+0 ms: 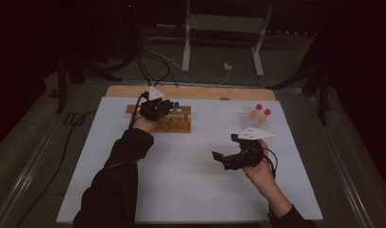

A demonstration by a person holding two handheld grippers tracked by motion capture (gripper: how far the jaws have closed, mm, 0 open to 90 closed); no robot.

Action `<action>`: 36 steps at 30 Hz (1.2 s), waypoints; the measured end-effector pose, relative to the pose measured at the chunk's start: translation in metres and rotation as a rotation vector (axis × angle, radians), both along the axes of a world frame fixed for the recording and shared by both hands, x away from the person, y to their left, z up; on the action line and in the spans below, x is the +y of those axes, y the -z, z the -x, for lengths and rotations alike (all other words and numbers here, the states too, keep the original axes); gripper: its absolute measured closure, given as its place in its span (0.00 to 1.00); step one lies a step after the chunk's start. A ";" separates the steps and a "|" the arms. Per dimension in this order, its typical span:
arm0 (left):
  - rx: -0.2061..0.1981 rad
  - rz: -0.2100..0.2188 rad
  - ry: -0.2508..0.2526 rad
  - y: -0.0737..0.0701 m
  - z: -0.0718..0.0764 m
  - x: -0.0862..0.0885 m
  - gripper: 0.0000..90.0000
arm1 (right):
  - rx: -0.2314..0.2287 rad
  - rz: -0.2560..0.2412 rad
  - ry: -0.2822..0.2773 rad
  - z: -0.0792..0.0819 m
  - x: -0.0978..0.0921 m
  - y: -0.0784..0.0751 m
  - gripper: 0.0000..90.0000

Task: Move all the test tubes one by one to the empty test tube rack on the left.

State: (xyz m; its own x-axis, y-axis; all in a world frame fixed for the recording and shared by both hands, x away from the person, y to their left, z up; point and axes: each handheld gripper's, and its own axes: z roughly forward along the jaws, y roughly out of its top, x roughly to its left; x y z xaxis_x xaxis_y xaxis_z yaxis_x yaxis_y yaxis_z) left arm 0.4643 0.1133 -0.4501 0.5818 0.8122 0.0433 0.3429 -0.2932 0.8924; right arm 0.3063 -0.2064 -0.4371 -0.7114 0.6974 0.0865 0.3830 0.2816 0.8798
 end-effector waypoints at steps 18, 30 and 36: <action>0.073 0.090 0.200 -0.021 0.059 0.015 0.03 | -0.120 -0.018 0.180 -0.005 -0.062 -0.035 0.00; 0.049 0.141 0.340 -0.011 0.119 0.017 0.02 | -0.048 -0.004 0.368 -0.034 -0.117 -0.010 0.18; 0.038 0.137 0.373 -0.003 0.138 0.013 0.02 | 0.012 0.043 0.419 -0.050 -0.125 0.010 0.40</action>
